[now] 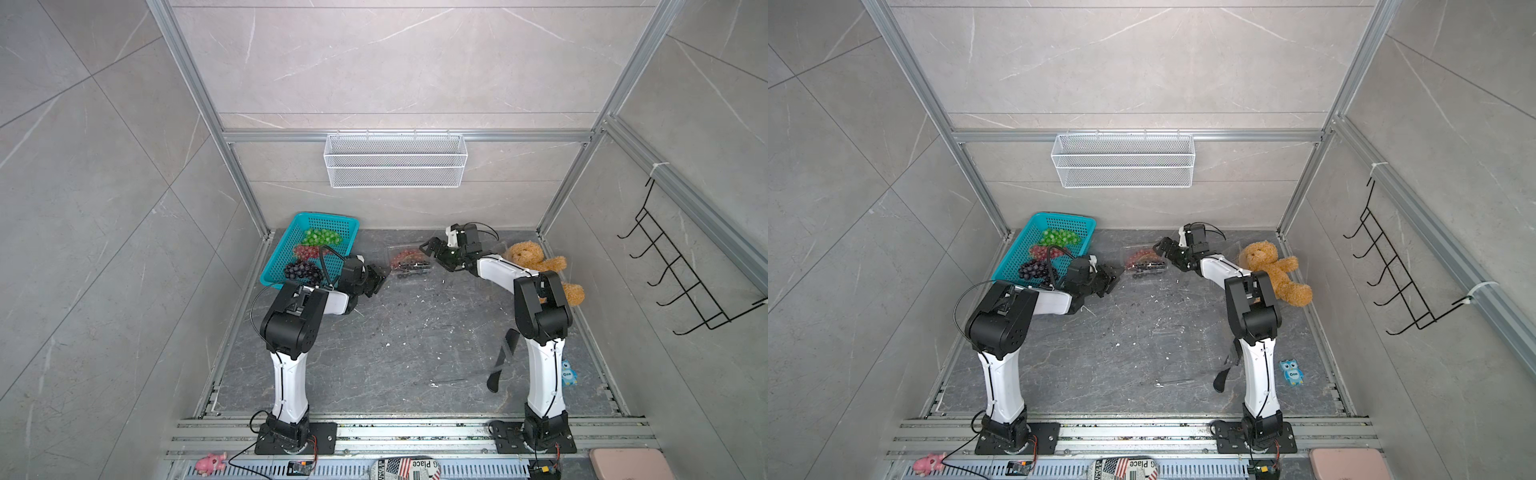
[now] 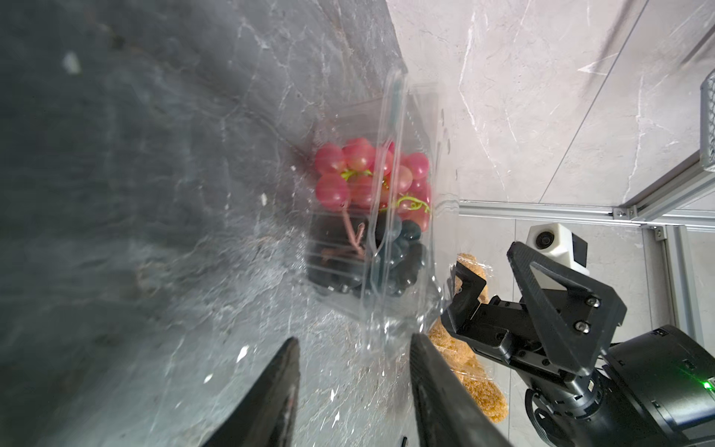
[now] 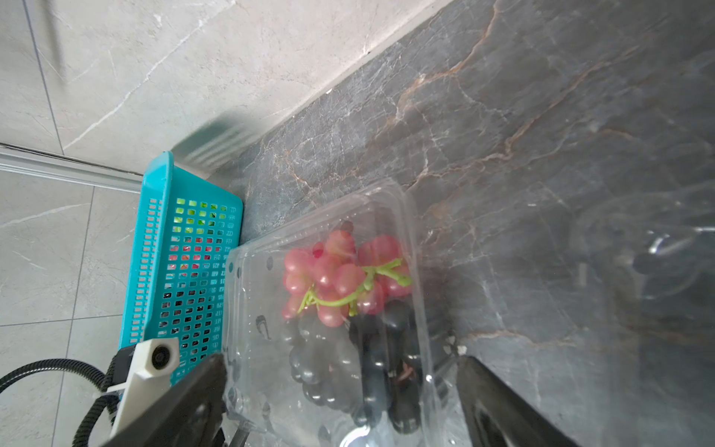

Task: Pack grapes into containers
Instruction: Close the packing box at the center of the board.

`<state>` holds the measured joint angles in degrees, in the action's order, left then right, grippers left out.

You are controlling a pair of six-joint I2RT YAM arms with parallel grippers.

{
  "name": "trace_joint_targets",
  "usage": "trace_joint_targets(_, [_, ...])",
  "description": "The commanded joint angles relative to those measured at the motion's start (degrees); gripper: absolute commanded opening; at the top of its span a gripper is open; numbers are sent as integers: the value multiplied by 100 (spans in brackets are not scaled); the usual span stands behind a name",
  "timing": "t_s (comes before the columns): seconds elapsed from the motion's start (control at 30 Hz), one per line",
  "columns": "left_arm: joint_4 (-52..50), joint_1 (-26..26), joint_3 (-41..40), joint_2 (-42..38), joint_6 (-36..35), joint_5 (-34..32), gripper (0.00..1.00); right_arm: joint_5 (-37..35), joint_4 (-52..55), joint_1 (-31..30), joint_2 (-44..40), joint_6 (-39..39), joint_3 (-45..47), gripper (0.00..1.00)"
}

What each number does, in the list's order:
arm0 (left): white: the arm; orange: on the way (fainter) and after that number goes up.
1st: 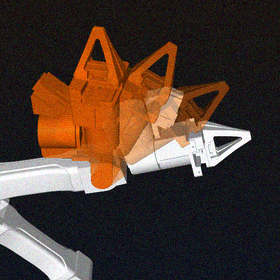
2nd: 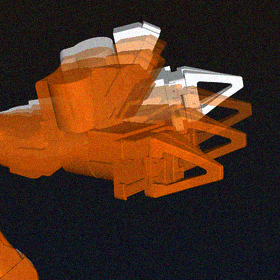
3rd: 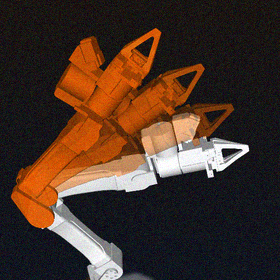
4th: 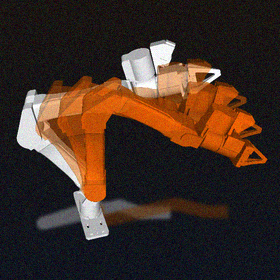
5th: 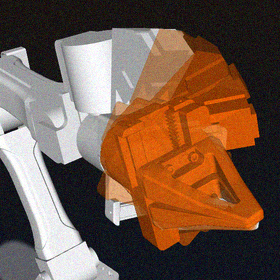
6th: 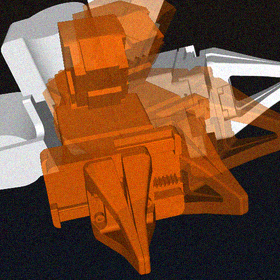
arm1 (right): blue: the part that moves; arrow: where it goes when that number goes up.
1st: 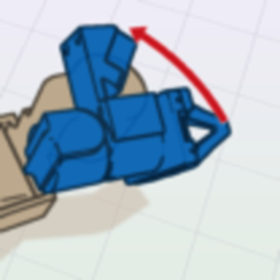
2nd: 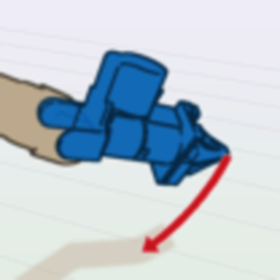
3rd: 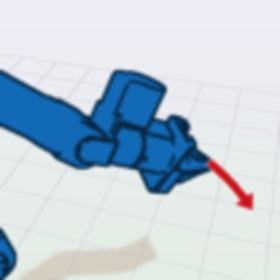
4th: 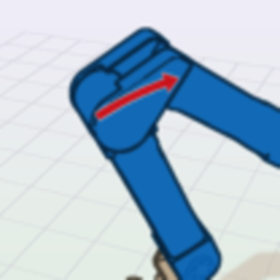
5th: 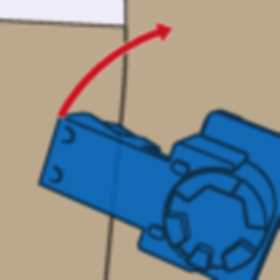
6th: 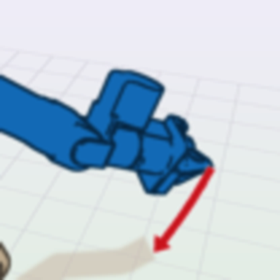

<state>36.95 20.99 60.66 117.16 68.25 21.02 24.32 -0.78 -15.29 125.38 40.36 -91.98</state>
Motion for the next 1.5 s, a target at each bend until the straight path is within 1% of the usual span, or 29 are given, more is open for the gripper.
trace_joint_targets(0.0, [239, -7, 211, 76, -12, -71, 44, 100, 147, 17, 212, -117, -220, 93])
trace_joint_targets(0.1, [143, -8, 335, 185, -34, -24, 43, 130, 143, 24, 272, -90, -240, 92])
trace_joint_targets(0.3, [155, -8, 394, 297, 13, -44, 29, 161, 132, 16, 294, -66, -210, 90])
trace_joint_targets(0.33, [144, -8, 396, 296, 13, -53, 28, 157, 125, 17, 294, -63, -188, 90])
trace_joint_targets(0.5, [143, 1, 412, 349, 9, -34, 25, 191, 81, 17, 316, -4, -146, 89])
trace_joint_targets(1.0, [209, 63, 465, 425, 22, 26, 24, 248, -164, 18, 329, 290, 104, 85])
trace_joint_targets(1.23, [277, 98, 432, 439, 13, 94, 22, 283, -248, 17, 320, 375, 187, 84])
trace_joint_targets(1.33, [295, 98, 411, 446, 13, 116, 15, 284, -248, 17, 311, 378, 194, 84])
trace_joint_targets(1.47, [295, 114, 406, 452, 7, 156, 15, 310, -280, 17, 303, 419, 224, 84])
